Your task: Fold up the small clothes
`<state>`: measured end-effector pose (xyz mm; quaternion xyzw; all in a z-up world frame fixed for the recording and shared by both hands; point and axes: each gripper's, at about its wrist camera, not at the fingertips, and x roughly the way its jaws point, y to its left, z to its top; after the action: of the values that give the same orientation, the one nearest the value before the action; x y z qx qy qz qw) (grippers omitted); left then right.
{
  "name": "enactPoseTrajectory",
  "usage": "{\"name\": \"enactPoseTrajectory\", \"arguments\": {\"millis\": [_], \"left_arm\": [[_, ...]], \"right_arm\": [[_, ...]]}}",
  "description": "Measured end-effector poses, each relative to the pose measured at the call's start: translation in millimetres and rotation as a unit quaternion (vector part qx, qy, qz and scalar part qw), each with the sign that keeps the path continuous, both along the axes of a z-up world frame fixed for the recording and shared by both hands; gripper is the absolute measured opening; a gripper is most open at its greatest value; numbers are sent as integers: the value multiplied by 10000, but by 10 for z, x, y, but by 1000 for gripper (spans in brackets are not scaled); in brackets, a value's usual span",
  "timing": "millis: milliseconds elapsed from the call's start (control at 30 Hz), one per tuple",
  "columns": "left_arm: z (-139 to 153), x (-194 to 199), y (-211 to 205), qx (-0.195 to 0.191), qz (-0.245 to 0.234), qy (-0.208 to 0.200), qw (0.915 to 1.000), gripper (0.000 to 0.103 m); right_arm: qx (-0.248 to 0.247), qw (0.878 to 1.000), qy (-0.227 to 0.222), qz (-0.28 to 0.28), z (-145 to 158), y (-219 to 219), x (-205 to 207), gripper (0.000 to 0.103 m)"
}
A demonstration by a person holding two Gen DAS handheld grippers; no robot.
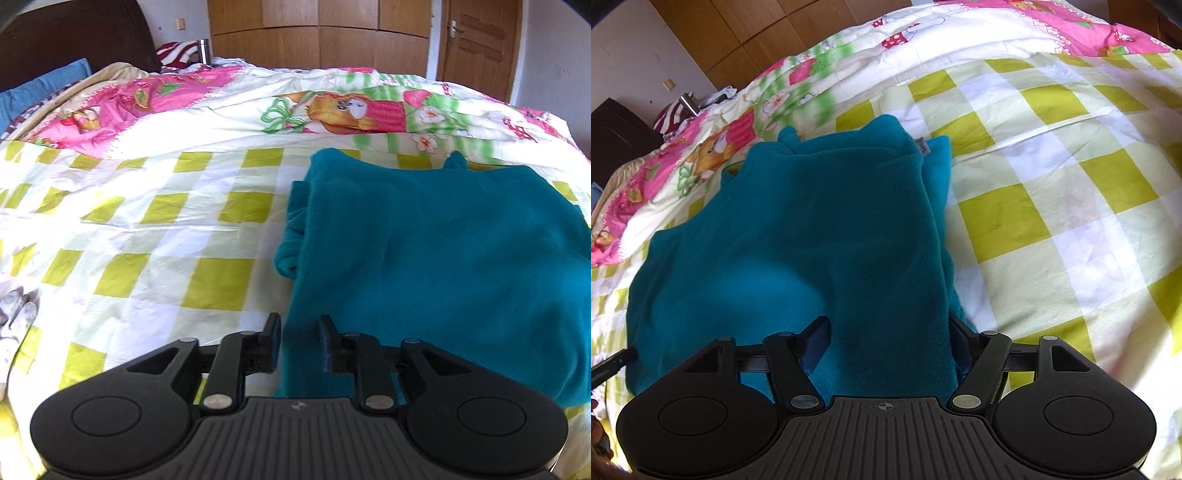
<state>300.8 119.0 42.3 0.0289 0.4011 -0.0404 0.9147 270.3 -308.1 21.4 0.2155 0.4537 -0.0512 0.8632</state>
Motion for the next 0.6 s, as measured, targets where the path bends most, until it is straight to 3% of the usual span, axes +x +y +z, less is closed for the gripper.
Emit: {"name": "enactPoseTrajectory", "arguments": {"millis": [67,133,267,300,333,367,400,600], "left_arm": [[-43,26,80,-67,113,27,9999,57],[-141,97,105,-155,51,203,9997,57],[-237,158,20,-389,-273,217,9986,53],[-248,166,6,-495,-319,275,9979,47],[-261,165,-2,-594,-359,334,9970,40],[-270,153,-3,-748,-411,411,9955,31],[-270,130,0,-832,-410,431,9948,30],[-236,-110,67,-936,-512,431,9934,24]], "right_arm": [[-156,9997,90,137,-27,52,-9,70],[-74,9995,244,191,-118,57,9,71],[-233,9996,108,121,-216,120,18,70],[-191,9998,46,87,-212,123,9,67],[-137,9999,14,92,-207,120,0,53],[13,9999,-6,110,-202,101,-27,31],[269,9995,-1,133,-201,72,-42,24],[404,9988,-132,255,-154,2,-258,15]]}}
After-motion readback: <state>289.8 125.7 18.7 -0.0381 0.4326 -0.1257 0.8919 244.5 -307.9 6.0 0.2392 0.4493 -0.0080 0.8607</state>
